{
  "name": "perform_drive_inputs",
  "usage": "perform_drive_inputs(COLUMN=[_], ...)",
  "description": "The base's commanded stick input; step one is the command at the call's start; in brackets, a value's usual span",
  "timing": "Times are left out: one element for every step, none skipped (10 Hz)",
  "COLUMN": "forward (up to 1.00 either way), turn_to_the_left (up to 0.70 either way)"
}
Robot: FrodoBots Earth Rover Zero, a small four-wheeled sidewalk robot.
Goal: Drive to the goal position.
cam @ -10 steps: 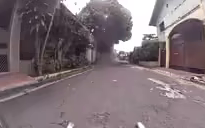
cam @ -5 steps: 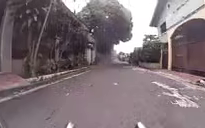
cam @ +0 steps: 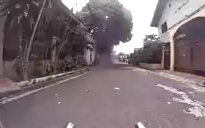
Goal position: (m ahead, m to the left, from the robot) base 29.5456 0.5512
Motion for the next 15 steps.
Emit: perform_drive_inputs(forward=[0.70, 0.70, 0.70, 0.70, 0.70, 0.70, 0.70, 0.70, 0.70, 0.70, 0.70, 0.70, 0.70, 0.70, 0.70], turn_to_the_left=[0.00, 0.00, 0.00, 0.00, 0.00, 0.00, 0.00, 0.00, 0.00, 0.00, 0.00, 0.00, 0.00, 0.00, 0.00])
